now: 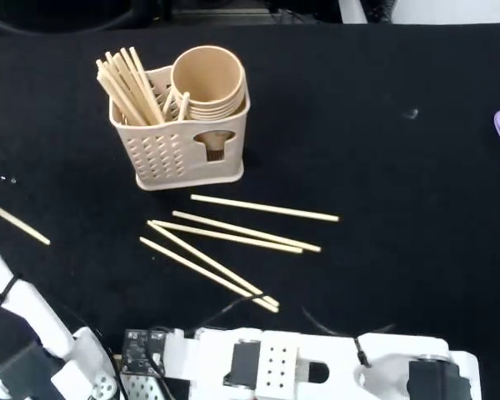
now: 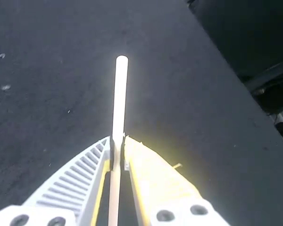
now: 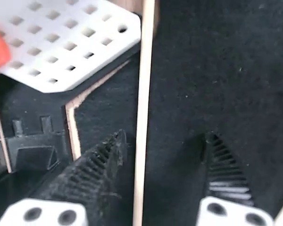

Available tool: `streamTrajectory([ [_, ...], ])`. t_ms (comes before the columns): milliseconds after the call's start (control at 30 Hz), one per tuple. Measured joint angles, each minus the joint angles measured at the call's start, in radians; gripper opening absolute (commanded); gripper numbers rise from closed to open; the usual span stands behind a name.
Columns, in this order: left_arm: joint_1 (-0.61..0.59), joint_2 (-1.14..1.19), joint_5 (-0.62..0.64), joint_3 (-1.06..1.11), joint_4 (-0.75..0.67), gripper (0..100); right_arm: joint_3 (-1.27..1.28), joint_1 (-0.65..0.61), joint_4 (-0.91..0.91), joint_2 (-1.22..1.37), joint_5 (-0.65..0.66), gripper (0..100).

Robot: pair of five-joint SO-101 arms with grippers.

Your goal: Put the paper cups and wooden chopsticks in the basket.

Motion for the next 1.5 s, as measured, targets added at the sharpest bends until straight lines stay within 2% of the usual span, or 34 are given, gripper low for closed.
streamTrajectory([
  [267, 0.057, -0.002, 0.000, -0.055, -0.018, 3, 0.000, 0.000, 0.000, 0.000, -0.025, 25.4],
  [433, 0.074, -0.002, 0.000, -0.055, -0.021, 3, 0.000, 0.011, 0.000, 0.000, 0.025, 11.7],
  [600, 0.072, -0.002, 0.000, -0.055, -0.021, 3, 0.000, 0.137, 0.000, 0.000, 0.130, 0.9],
  [733, 0.072, -0.002, 0.000, -0.055, -0.021, 3, 0.000, 0.290, 0.000, 0.000, 0.213, 1.1],
  [867, 0.072, -0.002, 0.000, -0.055, -0.021, 3, -0.026, 0.442, 0.000, 0.000, 0.235, 1.1],
  [967, 0.075, -0.002, 0.000, -0.057, -0.021, 3, -0.037, 0.489, 0.000, 0.000, 0.238, 2.2],
  [1067, 0.077, -0.002, 0.000, -0.057, -0.021, 3, -0.046, 0.476, 0.040, 0.000, 0.241, 14.2],
  [1133, 0.077, -0.002, 0.000, -0.057, -0.021, 3, -0.074, 0.423, 0.107, 0.000, 0.241, 23.7],
  [1200, 0.077, -0.002, 0.000, -0.057, -0.021, 3, -0.107, 0.361, 0.187, 0.000, 0.242, 28.9],
  [1333, 0.077, -0.002, 0.000, -0.057, -0.021, 3, -0.123, 0.216, 0.252, 0.000, 0.242, 25.2],
  [1433, 0.083, -0.002, 0.000, -0.057, -0.021, 3, -0.087, 0.127, 0.192, 0.000, 0.244, 23.6],
  [1500, 0.098, -0.002, 0.000, -0.057, -0.021, 3, -0.041, 0.114, 0.126, 0.000, 0.244, 23.7],
])
